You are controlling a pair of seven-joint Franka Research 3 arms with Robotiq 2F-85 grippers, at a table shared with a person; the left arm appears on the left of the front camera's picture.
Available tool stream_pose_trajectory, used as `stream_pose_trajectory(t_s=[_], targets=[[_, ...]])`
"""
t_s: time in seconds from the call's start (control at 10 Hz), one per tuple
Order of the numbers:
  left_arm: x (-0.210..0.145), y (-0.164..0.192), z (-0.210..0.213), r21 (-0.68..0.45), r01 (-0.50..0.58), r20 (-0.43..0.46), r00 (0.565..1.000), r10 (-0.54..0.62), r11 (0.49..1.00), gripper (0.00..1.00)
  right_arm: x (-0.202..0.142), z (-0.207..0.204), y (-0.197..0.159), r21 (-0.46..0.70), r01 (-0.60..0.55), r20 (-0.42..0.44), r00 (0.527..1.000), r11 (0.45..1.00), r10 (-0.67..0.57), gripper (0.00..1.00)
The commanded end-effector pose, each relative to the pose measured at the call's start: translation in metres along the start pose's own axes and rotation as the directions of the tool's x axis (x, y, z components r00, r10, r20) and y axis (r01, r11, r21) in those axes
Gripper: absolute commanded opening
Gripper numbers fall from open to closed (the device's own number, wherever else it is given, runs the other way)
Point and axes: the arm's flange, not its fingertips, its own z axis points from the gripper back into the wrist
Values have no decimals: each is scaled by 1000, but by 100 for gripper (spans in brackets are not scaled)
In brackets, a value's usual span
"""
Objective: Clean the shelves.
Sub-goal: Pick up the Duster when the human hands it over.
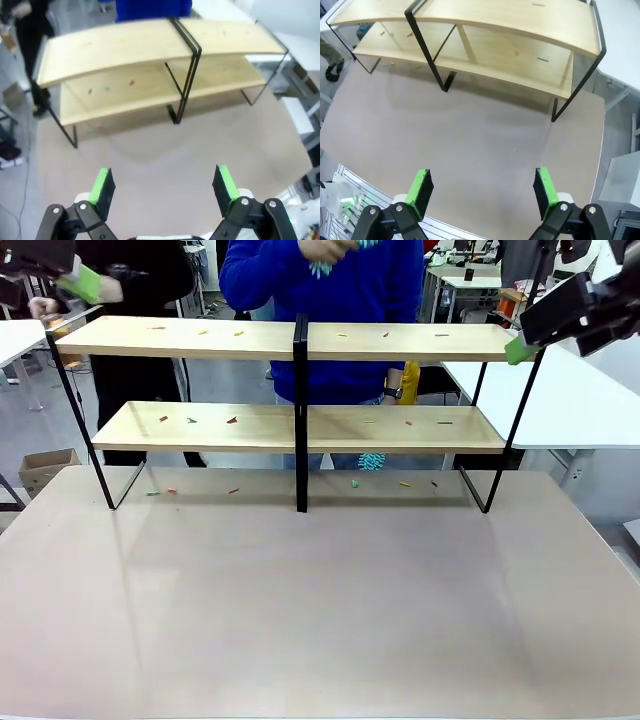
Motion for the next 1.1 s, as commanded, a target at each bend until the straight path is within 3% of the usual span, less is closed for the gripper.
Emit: stream_pose_trajectory(t_s=[0.0,0.2,1.0], targets=[[-15,7,-16,34,78,32,996,-79,996,100,4,-7,-3,21,-28,2,1000,999,28,100],[-15,5,-23,42,101,-6,995,-101,994,100,6,-12,-3,28,-28,-3,1000,999,28,100],[-16,2,-29,9,127,-15,992,-127,992,100,5,-16,-8,37,-16,-1,1000,999,16,100]])
